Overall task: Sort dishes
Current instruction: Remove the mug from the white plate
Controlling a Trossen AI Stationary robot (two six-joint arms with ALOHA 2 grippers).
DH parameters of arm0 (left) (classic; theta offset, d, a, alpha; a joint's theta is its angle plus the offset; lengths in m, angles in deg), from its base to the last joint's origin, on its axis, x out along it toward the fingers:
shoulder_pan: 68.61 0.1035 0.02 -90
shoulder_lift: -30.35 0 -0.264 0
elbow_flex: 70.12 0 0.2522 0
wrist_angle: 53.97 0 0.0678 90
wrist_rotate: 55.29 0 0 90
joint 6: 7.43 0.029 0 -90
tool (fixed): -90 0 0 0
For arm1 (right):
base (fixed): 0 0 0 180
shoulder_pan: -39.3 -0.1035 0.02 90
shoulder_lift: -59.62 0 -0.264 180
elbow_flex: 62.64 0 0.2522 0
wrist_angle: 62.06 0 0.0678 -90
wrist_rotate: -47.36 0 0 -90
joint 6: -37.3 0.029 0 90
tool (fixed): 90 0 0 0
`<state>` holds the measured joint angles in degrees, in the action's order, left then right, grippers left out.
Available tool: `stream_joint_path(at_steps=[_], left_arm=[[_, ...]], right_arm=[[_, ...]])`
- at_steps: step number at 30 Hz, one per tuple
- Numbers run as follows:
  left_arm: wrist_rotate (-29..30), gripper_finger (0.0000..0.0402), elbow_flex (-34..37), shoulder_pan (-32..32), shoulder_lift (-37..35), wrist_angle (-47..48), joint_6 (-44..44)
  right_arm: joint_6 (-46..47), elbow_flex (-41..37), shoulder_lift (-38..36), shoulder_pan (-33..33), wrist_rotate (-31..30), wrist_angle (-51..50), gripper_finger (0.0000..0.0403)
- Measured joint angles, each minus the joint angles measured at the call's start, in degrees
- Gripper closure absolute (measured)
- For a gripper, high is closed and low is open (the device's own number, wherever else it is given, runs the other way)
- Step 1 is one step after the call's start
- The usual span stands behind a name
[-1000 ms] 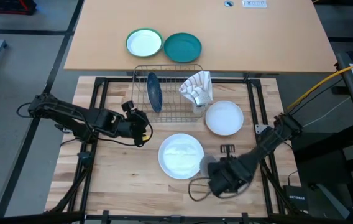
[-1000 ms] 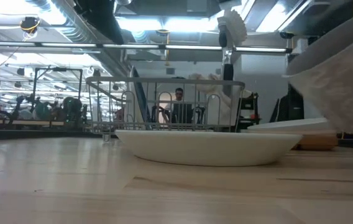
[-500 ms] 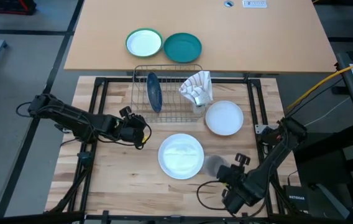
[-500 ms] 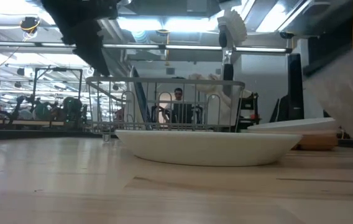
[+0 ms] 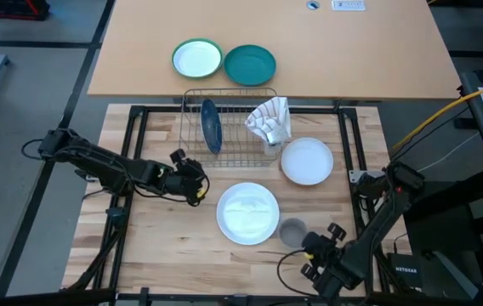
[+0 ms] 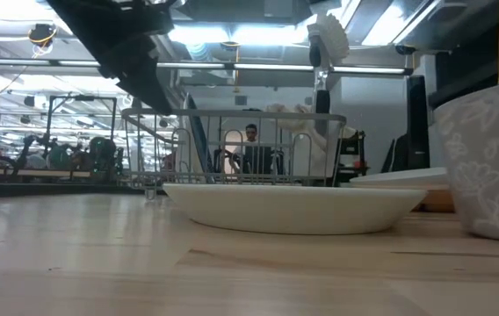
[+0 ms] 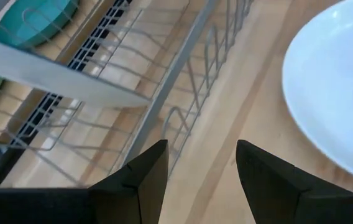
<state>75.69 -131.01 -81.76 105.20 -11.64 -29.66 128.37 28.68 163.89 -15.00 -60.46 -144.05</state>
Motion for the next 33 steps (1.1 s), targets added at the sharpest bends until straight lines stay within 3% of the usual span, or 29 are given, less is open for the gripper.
stream_joint_path(at_steps=[13, 19, 25, 33], left_arm=[[-2.0, 0.0222, 1.15, 0.0, -0.02, -12.88, 9.52], [-13.28, 0.0222, 1.15, 0.0, -0.02, -13.04, 12.58], [-34.23, 0.0222, 1.15, -0.43, -0.02, -12.93, 20.88], [-36.32, 0.0222, 1.1, -4.18, 0.47, -13.02, 42.26]], right_arm=[[-0.01, -2.38, 0.04, -0.44, 2.83, 1.01, 0.0287], [-2.7, -2.38, 0.04, -0.44, 2.87, 3.09, 0.0273], [-4.34, -2.38, 0.04, -0.44, 4.28, 4.33, 0.024], [-4.4, -2.36, 0.04, -0.44, 8.72, 4.52, 0.0214]])
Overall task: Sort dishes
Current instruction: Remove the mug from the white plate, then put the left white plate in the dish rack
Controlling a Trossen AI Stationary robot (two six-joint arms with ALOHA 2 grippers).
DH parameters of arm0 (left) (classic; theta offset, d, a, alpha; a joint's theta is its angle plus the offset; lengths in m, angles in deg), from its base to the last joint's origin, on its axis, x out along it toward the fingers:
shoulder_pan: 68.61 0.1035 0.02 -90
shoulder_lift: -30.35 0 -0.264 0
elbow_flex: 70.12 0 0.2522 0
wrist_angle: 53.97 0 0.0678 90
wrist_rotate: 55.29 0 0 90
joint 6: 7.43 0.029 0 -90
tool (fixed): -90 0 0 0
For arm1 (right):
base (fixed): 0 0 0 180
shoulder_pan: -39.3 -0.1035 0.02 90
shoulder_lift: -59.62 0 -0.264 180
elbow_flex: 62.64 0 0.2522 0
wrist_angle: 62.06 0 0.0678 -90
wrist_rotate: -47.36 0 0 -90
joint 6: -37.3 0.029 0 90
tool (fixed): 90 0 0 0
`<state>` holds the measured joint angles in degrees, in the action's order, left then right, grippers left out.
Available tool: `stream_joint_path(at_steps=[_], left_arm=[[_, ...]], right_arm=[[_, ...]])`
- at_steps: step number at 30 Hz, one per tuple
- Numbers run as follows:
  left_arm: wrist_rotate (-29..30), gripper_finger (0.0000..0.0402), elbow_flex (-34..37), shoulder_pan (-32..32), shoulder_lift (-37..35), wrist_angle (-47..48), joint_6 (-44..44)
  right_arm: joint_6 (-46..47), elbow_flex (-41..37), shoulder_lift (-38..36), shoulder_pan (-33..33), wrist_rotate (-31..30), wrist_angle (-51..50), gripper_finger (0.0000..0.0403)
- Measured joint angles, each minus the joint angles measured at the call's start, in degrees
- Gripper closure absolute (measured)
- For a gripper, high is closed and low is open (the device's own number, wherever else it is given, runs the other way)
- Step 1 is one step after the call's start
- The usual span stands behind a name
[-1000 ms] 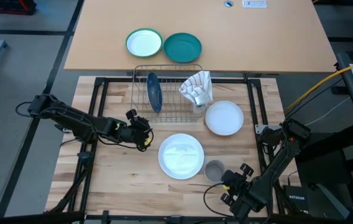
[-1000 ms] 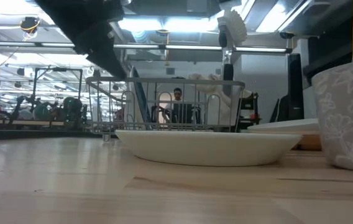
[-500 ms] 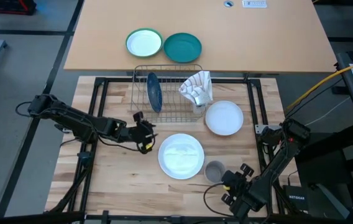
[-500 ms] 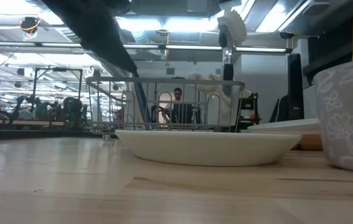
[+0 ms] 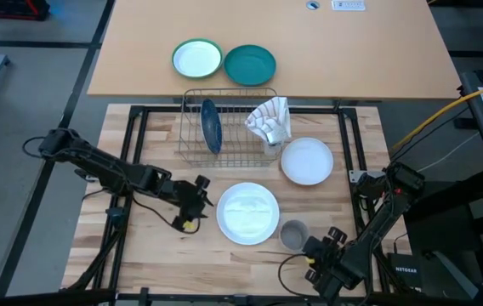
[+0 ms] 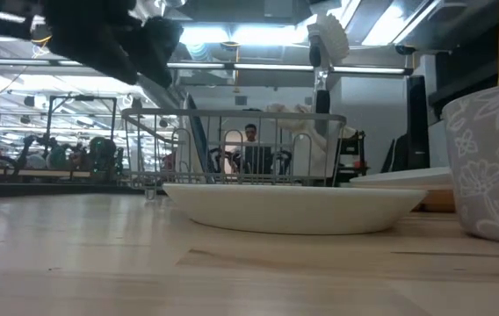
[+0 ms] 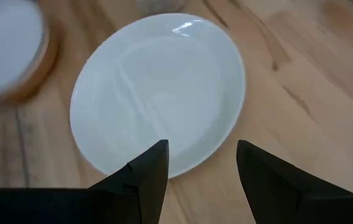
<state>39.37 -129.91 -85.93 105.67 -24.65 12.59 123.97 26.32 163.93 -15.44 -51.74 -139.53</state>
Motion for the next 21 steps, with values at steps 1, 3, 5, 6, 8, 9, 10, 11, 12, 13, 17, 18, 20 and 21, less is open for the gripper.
stream_joint_path(at_steps=[1, 3, 5, 6, 8, 9, 10, 11, 12, 13, 17, 18, 20, 21], left_arm=[[-0.03, 0.0222, -0.03, -0.43, 0.41, -0.05, 1.96], [-0.02, 0.0222, -0.03, -1.23, 2.36, -0.08, 4.97], [0.29, 0.0222, -0.03, -1.98, 5.3, -0.09, 8.01], [1.42, 0.0222, -0.03, -2.41, 7.1, -0.12, 9.73], [5.19, 0.0222, -0.03, -3.22, 10.66, -1.1, 13.93], [7.03, 0.0222, -0.03, -3.59, 12.39, -2.03, 16.01], [8.44, 0.0222, -0.03, -3.82, 14.03, -3.04, 17.87], [9.71, 0.0222, -0.03, -4.03, 15.56, -3.99, 19.5], [10.68, 0.0222, -0.03, -4.12, 17.13, -4.95, 20.57], [11.62, 0.0222, -0.03, -4.17, 18.59, -6.22, 21.33], [16.0, 0.0222, -0.05, -4.13, 23.15, -11.21, 22.47], [16.96, 0.0222, -0.05, -4.19, 23.57, -11.5, 23.02], [18.12, 0.0222, -0.09, -4.16, 24.02, -11.84, 24.81], [18.38, 0.0222, -0.1, -4.09, 24.12, -12.14, 25.05]], right_arm=[[0.02, 0.0, 0.0, 0.0, 0.69, 0.16, 0.0213], [0.0, 0.0, 0.0, 0.0, 1.63, 0.59, 0.0213], [-0.02, 0.0, 0.0, 0.0, 2.62, 1.23, 0.0212], [0.0, 0.0, 0.0, 0.0, 3.17, 1.45, 0.0212], [-0.01, 0.0, 0.0, 0.0, 3.94, 2.0, 0.0212], [-0.01, 0.0, 0.0, 0.0, 4.21, 2.37, 0.0212], [0.0, 0.0, 0.0, 0.0, 4.21, 2.65, 0.0212], [-0.01, 0.0, 0.0, 0.0, 4.21, 2.69, 0.0212], [-0.02, 0.0, 0.0, 0.0, 4.21, 2.7, 0.0212], [-0.02, 0.0, 0.0, 0.0, 4.21, 2.67, 0.0212], [-0.02, 0.0, 0.0, 0.0, 4.21, 2.65, 0.0212], [-0.02, 0.0, 0.0, 0.0, 4.21, 2.63, 0.0212], [-0.02, 0.02, 0.0, 0.0, 4.21, 2.71, 0.0212], [0.0, 0.02, 0.0, 0.0, 4.21, 2.65, 0.0212]])
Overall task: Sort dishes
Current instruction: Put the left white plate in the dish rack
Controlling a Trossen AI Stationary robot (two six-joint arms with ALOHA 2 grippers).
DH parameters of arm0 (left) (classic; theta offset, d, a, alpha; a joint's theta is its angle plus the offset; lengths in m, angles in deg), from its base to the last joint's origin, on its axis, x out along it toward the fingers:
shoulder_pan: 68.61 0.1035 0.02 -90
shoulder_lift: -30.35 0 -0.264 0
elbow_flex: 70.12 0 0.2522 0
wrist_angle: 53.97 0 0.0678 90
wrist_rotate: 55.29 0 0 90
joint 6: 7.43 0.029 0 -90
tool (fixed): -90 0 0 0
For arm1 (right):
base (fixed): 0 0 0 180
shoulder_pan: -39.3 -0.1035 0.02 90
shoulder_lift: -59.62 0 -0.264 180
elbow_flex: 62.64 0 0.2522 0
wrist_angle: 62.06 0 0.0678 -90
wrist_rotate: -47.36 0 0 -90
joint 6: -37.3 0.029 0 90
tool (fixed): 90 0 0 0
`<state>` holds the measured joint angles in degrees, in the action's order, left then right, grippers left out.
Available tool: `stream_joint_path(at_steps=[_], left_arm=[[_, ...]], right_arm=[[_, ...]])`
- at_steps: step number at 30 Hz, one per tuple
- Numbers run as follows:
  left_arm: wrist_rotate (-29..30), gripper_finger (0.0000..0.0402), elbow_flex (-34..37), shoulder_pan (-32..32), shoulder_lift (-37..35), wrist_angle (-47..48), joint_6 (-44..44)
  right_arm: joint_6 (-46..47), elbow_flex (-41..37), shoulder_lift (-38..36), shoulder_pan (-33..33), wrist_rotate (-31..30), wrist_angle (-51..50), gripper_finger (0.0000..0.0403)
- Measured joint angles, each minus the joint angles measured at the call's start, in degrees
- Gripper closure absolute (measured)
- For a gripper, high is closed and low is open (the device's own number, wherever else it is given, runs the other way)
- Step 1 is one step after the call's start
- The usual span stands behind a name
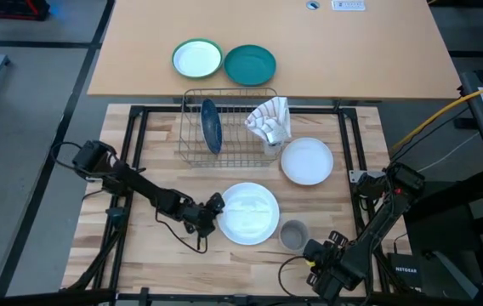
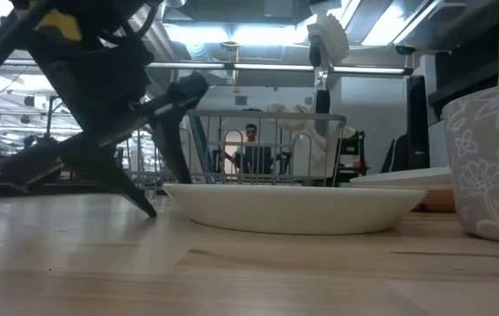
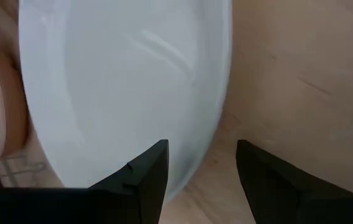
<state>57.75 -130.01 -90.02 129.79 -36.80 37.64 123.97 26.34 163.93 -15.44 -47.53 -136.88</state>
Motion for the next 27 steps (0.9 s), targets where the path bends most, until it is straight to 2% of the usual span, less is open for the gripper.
stream_joint_path(at_steps=[5, 12, 17, 21, 27], left_arm=[[0.89, 0.0222, 0.0, 0.7, 0.15, -0.83, 1.28], [2.05, 0.0222, 0.09, 3.39, 0.57, -3.64, 8.67], [-4.14, 0.0226, 0.11, 6.11, 0.5, -3.96, 9.13], [-5.22, 0.0262, 0.12, 6.63, 0.44, -3.84, 10.66], [-5.51, 0.0357, 0.17, 6.47, 0.55, -4.31, 14.26]], right_arm=[[0.0, 0.0, 0.0, 0.0, -0.02, 0.12, 0.0212], [0.0, 0.0, 0.0, 0.0, 0.0, 1.55, 0.0212], [0.0, 0.02, 0.0, 0.0, 0.0, 3.17, 0.0212], [0.0, 0.02, 0.0, 0.0, 0.0, 3.77, 0.0212], [0.0, 0.18, 0.01, 0.0, 0.0, 4.65, 0.0212]])
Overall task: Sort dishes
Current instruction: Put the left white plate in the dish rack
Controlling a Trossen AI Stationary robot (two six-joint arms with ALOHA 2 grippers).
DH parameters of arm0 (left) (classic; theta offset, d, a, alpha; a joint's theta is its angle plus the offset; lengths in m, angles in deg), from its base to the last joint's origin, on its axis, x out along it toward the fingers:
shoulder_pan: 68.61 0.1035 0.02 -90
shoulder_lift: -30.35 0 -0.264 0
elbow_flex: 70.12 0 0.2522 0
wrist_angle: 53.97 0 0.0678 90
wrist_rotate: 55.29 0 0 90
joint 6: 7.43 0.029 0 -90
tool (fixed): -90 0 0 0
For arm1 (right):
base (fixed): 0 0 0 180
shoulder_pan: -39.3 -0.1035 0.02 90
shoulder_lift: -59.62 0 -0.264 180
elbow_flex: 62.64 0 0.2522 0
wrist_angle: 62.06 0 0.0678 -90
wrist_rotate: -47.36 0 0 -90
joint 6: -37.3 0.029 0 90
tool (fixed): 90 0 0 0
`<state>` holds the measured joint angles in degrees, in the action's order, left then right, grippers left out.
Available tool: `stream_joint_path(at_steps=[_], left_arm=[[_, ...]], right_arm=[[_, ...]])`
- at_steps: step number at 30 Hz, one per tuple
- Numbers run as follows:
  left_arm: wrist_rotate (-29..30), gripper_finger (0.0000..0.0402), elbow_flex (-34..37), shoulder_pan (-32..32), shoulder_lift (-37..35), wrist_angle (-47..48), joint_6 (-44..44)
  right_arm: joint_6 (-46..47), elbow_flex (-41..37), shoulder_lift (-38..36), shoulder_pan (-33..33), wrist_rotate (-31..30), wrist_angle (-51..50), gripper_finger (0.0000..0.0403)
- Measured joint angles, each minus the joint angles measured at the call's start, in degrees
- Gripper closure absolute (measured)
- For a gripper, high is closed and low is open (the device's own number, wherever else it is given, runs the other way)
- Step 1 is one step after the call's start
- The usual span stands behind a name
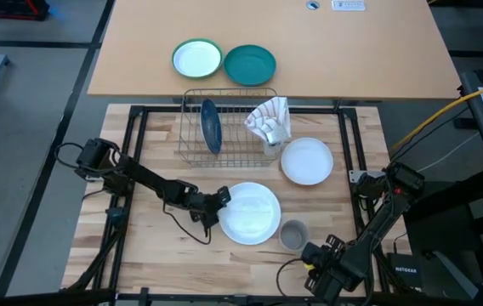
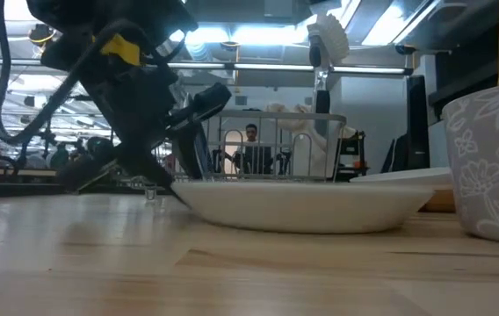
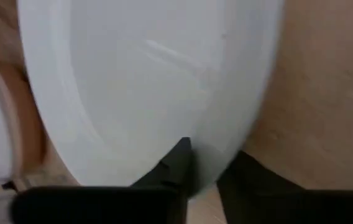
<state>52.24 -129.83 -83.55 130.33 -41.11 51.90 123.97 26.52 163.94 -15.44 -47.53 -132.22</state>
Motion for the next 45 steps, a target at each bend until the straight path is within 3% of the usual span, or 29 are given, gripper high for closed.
stream_joint_path(at_steps=[3, 14, 20, 26, 36, 45], left_arm=[[0.18, 0.0389, -0.25, -0.15, -0.19, -0.96, 0.09], [4.78, 0.0398, 0.02, -3.29, -1.55, 0.77, 3.37], [4.53, 0.0399, -0.52, -4.78, -3.6, 0.85, -1.95], [4.6, 0.04, -0.89, -5.79, -6.64, 0.56, -6.35], [3.43, 0.04, -0.98, -8.15, -11.44, 0.65, -12.27], [2.82, 0.04, -1.11, -10.44, -15.67, 1.97, -16.77]], right_arm=[[0.0, 1.38, 0.01, 0.02, 0.0, -0.26, 0.0212], [0.0, 8.66, 0.01, -0.02, 0.01, -5.99, 0.0212], [-0.15, 13.69, 0.01, -0.04, -0.31, -10.79, 0.0212], [-2.23, 18.79, 0.01, -0.02, -4.3, -19.16, 0.0212], [-13.74, 24.07, 0.01, 0.49, -19.06, -23.21, 0.0212], [-33.68, 24.49, 0.01, 6.92, -20.98, -20.49, 0.0212]])
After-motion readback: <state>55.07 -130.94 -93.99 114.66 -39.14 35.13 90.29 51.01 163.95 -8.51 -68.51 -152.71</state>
